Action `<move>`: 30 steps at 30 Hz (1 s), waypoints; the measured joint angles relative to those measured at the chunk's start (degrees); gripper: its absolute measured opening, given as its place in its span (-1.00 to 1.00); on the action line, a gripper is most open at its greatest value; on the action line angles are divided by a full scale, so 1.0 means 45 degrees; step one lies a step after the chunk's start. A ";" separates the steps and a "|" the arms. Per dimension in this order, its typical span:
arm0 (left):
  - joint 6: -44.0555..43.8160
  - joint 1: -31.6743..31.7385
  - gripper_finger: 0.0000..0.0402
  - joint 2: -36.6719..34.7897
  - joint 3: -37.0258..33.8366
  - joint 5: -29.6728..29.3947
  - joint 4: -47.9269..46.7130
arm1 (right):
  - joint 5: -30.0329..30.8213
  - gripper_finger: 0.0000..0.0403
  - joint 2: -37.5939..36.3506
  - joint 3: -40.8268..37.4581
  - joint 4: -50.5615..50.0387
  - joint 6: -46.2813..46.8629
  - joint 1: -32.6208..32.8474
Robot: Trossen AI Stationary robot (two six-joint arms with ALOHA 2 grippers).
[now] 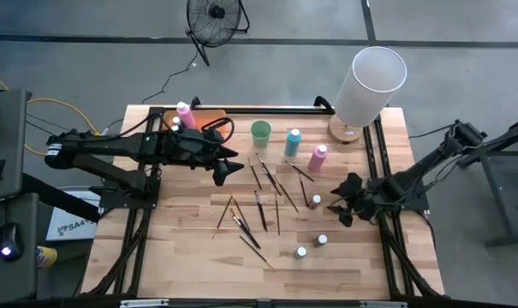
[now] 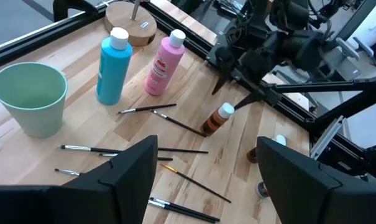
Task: Pick & Place Paint Supplies
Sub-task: Put the brown paint bottle into the orange bin
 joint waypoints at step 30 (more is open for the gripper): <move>0.0198 0.0000 0.33 0.0000 0.0000 -0.0107 0.0004 | -0.0585 0.10 0.5343 -0.0034 0.7284 -0.4967 -0.1852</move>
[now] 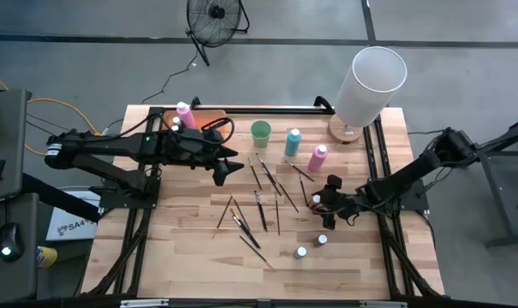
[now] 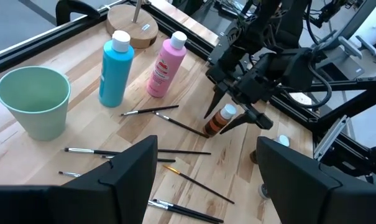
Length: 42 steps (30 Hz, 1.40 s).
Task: Pick & Place Paint Supplies
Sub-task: Put the brown paint bottle into the orange bin
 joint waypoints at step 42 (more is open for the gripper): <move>0.6006 0.0340 0.33 0.4366 0.6796 0.0489 -0.3745 | -0.7531 -0.48 0.1967 1.0394 -0.5401 -0.4560 -0.5798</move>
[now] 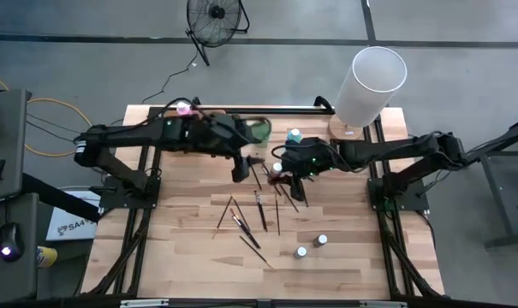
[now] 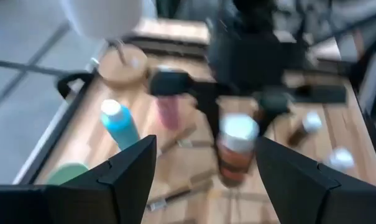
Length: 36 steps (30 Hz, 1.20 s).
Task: Pick & Place Paint Supplies
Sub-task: Put the brown paint bottle into the orange bin
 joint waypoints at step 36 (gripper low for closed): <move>0.0029 0.0000 -0.43 0.1875 0.0499 0.1367 0.0879 | 0.0185 -0.48 -0.0024 0.0243 0.1203 0.0429 -0.0057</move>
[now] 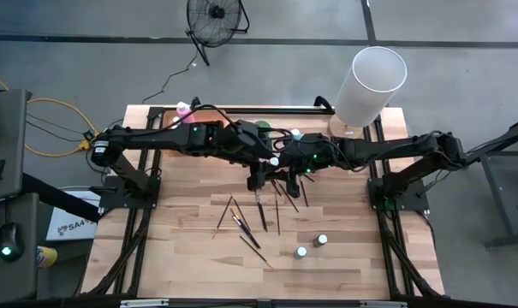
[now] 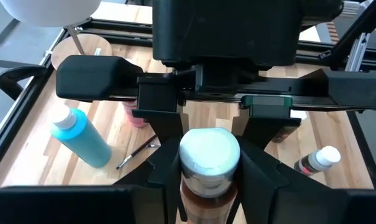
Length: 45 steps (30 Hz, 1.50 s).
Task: Pick & Place Paint Supplies
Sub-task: Put the brown paint bottle into the orange bin
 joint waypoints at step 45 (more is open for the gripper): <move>-1.0373 0.1192 -0.43 -0.4360 -1.0446 -1.3010 0.2616 | 0.2574 0.42 -0.1666 -0.0010 -0.3051 0.1490 -0.0464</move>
